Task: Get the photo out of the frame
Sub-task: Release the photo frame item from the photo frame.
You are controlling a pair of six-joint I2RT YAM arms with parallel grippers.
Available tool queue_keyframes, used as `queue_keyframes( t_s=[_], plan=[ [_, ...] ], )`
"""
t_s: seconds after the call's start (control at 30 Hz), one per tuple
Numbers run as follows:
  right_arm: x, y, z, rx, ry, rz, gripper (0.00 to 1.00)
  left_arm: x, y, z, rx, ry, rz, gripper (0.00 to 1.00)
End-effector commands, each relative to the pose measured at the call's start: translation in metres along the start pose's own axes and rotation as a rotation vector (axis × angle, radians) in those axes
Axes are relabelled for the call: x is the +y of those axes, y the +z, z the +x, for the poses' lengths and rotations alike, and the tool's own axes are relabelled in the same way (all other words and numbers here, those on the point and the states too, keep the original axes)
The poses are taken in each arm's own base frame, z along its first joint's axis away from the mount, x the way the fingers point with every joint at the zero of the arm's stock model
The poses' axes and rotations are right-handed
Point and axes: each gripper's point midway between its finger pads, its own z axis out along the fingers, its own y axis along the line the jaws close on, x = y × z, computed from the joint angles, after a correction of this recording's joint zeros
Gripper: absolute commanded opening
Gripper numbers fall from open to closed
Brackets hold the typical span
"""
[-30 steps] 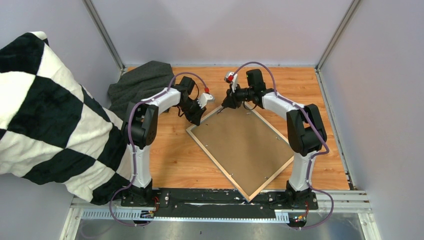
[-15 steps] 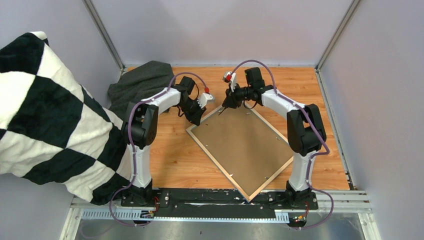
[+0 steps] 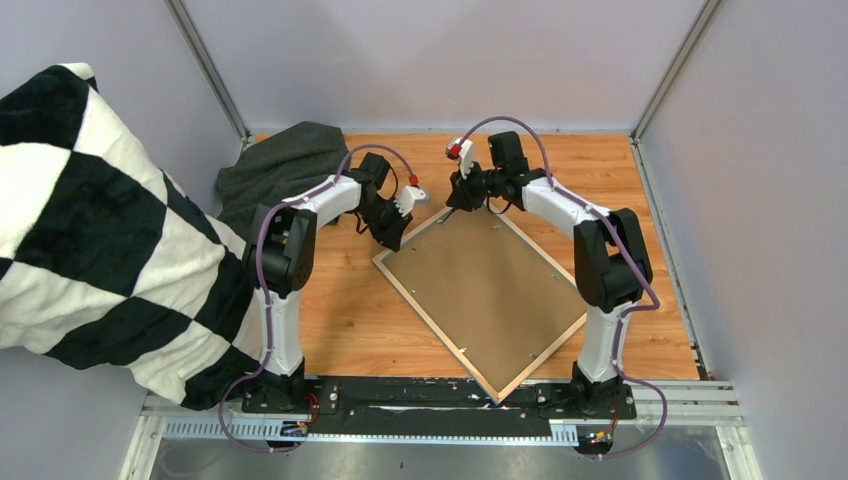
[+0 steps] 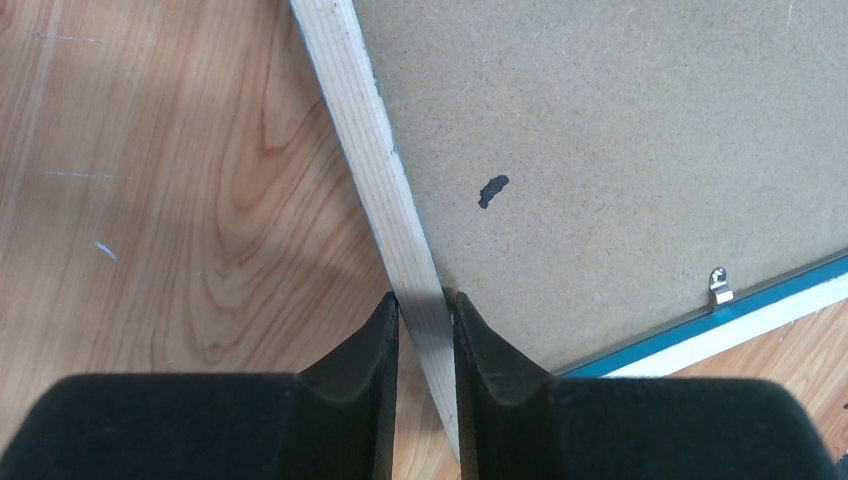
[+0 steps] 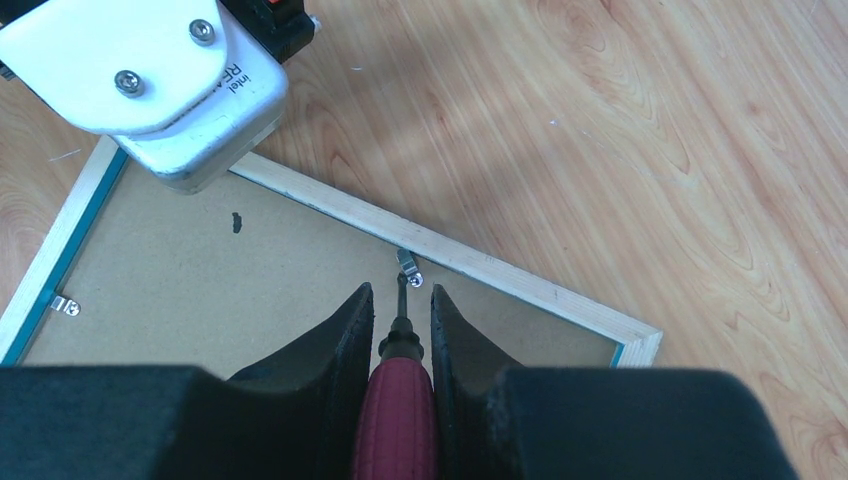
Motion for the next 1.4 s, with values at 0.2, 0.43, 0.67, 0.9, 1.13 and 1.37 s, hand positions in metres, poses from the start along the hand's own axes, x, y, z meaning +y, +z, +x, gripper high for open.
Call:
queue_keyframes(
  t_s=[0.2,0.43,0.67,0.9,1.13,1.37],
  plan=[
    [0.001,-0.02,-0.04,-0.061,-0.06,0.049,0.0,-0.01,0.021,0.019,0.043,-0.019,0.077,0.03],
    [0.003,-0.022,-0.041,-0.062,-0.054,0.046,0.0,-0.01,0.021,0.02,0.045,-0.022,0.077,0.03],
    [-0.006,-0.01,-0.02,-0.009,-0.022,0.069,0.0,-0.01,0.021,0.02,0.044,-0.021,0.077,0.03],
    [-0.009,-0.003,-0.008,0.016,-0.016,0.067,0.0,-0.01,0.021,0.021,0.045,-0.023,0.078,0.03],
    [-0.005,0.009,-0.005,0.025,-0.007,0.04,0.0,-0.01,0.021,0.019,0.043,-0.022,0.076,0.03],
    [0.005,0.016,-0.007,0.02,-0.004,0.003,0.0,-0.01,0.021,0.02,0.043,-0.025,0.078,0.03]
  ],
)
